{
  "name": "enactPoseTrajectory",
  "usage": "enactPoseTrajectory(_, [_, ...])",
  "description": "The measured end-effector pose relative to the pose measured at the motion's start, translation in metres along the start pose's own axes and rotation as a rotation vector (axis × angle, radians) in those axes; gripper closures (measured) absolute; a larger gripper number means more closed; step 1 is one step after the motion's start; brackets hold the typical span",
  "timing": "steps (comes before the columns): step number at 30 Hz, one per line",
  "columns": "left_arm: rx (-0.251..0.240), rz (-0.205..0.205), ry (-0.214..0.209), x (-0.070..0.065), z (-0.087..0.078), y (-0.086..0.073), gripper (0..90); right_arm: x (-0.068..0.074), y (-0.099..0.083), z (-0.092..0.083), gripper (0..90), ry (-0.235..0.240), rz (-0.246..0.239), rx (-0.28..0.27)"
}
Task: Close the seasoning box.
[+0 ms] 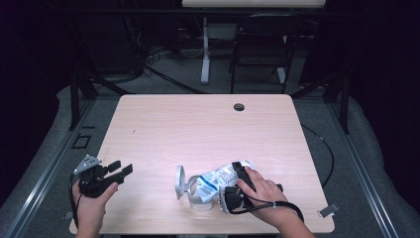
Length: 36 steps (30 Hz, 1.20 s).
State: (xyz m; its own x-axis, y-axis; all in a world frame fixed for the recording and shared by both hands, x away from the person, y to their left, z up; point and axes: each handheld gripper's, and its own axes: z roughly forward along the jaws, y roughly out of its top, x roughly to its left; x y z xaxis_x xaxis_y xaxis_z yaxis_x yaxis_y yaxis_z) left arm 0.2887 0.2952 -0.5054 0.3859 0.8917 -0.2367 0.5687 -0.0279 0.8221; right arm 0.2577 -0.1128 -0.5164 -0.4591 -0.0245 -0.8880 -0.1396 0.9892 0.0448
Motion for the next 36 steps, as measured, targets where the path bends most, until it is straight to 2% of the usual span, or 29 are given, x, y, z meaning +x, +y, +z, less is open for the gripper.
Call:
enactPoseTrajectory(15, [0.002, -0.003, 0.001, 0.0005, 0.0002, -0.0002, 45.5, -0.0008, 0.0012, -0.0008, 42.6, 0.003, -0.005, 0.009])
enactPoseTrajectory(17, [0.001, -0.005, 0.002, 0.0007, 0.0003, -0.0004, 45.5, -0.0021, 0.0021, -0.0025, 42.6, -0.003, -0.027, 0.028])
enactPoseTrajectory(19, [-0.001, -0.007, 0.002, 0.0010, 0.0005, -0.0007, 45.5, -0.0016, 0.0018, -0.0009, 42.6, -0.011, -0.031, 0.001])
enactPoseTrajectory(20, [0.000, -0.008, 0.002, 0.0011, 0.0005, -0.0008, 45.5, -0.0026, 0.0030, -0.0027, 42.7, -0.021, -0.052, 0.019])
enactPoseTrajectory(22, [0.000, -0.008, 0.002, 0.0012, 0.0006, -0.0009, 45.5, -0.0020, 0.0026, -0.0015, 42.7, -0.020, -0.045, 0.005])
enactPoseTrajectory(29, [0.000, -0.010, 0.002, 0.0017, 0.0008, -0.0011, 45.5, -0.0025, 0.0031, -0.0019, 42.8, -0.020, -0.052, 0.008])
enactPoseTrajectory(36, [0.001, -0.009, 0.004, 0.0018, 0.0014, -0.0014, 45.5, -0.0042, 0.0041, -0.0028, 43.0, -0.028, -0.074, 0.022])
